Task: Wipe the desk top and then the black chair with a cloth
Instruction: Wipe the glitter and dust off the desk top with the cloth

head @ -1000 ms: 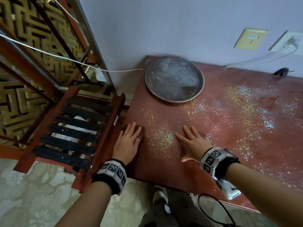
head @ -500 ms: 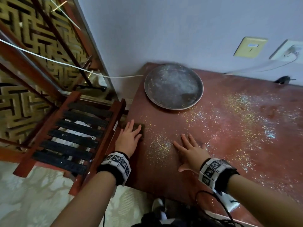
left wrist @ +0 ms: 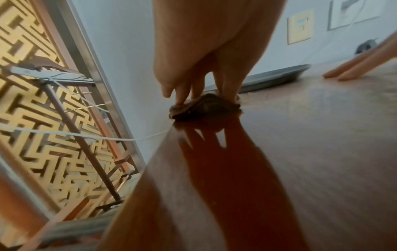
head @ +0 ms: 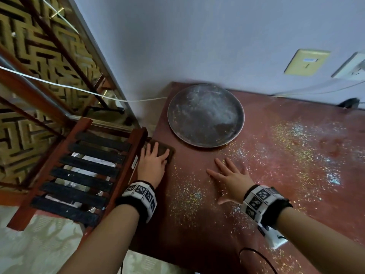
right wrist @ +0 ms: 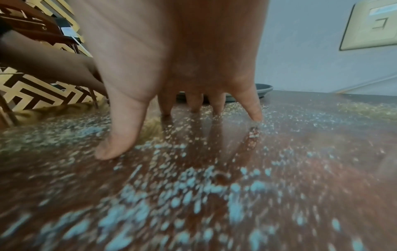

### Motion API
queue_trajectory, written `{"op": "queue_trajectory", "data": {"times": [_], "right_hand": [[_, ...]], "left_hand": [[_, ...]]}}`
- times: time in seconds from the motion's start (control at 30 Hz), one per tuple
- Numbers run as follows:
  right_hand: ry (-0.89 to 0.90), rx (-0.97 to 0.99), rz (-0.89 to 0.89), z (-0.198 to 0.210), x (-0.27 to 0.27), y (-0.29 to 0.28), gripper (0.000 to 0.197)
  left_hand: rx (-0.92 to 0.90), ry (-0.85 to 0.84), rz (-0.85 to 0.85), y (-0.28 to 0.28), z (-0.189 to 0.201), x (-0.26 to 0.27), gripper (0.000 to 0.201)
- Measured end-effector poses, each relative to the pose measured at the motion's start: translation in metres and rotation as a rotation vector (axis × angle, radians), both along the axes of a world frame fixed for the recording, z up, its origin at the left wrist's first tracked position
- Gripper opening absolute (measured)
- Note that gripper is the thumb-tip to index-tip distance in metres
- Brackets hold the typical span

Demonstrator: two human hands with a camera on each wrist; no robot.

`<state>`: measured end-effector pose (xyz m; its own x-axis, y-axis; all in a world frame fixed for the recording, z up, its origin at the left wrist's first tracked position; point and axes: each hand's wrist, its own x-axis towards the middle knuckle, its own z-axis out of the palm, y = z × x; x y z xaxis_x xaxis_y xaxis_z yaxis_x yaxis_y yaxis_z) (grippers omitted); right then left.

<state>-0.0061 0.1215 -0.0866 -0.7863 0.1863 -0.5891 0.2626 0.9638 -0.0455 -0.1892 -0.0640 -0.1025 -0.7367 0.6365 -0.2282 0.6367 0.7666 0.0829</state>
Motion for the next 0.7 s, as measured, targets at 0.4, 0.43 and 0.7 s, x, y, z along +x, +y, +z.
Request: {"op": "queue_trajectory", "data": {"times": [0.4, 0.43, 0.7], "right_hand": [[-0.024, -0.014, 0.005, -0.004, -0.012, 0.009, 0.114], [-0.023, -0.018, 0.000, -0.004, -0.012, 0.009, 0.114], [-0.024, -0.035, -0.004, -0.001, -0.011, 0.009, 0.113]], "left_hand": [[0.000, -0.068, 0.132, 0.002, 0.003, 0.012, 0.039], [-0.023, -0.071, 0.134, 0.018, 0.003, -0.002, 0.039], [0.037, -0.020, 0.132, -0.004, 0.006, 0.046, 0.041]]}}
